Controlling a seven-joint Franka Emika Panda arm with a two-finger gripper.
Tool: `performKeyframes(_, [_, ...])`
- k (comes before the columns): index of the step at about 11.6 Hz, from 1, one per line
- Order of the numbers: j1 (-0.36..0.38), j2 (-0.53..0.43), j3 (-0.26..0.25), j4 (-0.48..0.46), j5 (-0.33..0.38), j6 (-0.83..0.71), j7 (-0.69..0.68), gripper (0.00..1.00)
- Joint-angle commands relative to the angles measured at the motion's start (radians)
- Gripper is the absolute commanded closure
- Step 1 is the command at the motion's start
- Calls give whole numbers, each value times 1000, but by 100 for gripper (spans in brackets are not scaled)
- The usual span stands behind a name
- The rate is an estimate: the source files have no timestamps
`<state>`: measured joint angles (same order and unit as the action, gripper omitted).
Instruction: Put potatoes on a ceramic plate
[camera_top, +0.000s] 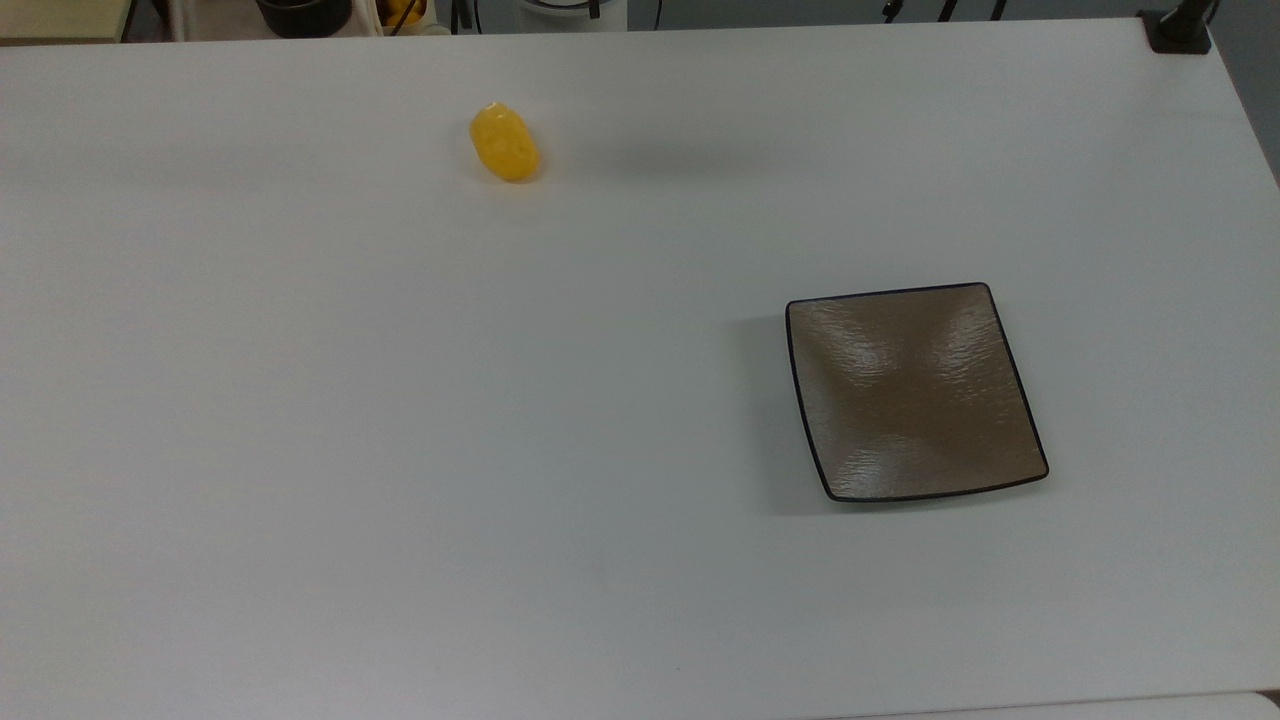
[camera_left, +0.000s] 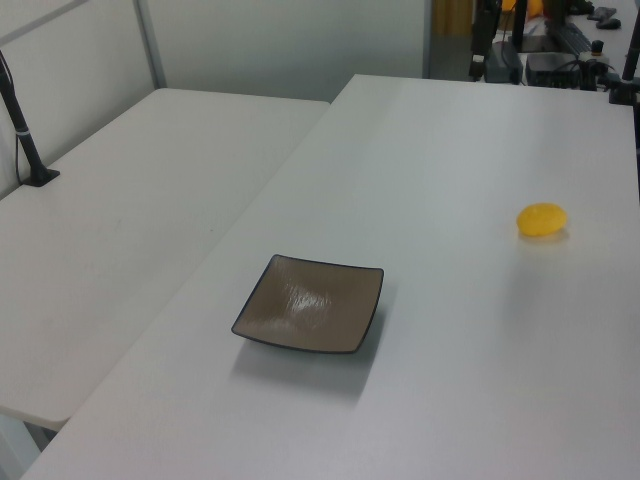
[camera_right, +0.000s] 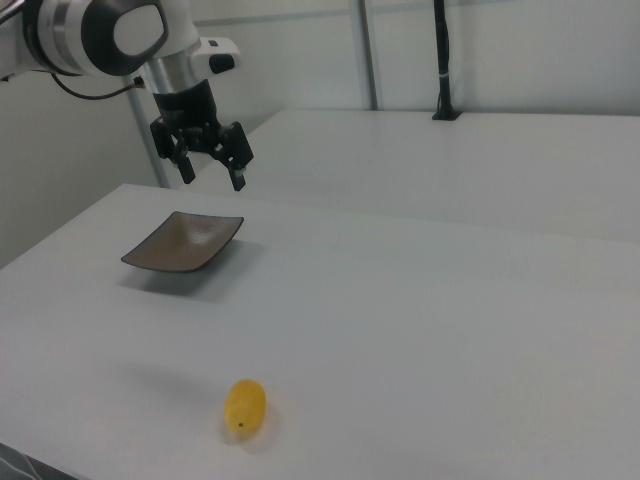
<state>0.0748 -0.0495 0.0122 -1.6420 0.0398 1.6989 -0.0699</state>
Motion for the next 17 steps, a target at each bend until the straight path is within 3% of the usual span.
performKeyframes(1, [20,-42,-21,-39,15,-48,-5,0])
performKeyframes(9, [20,-101,-15,-108,6,-73,-22,0])
performKeyframes(14, [20,-113,-9,-114,6,-176,-4,0])
performKeyframes(17, [13,-119,-6,-171,3,-215,-7,0])
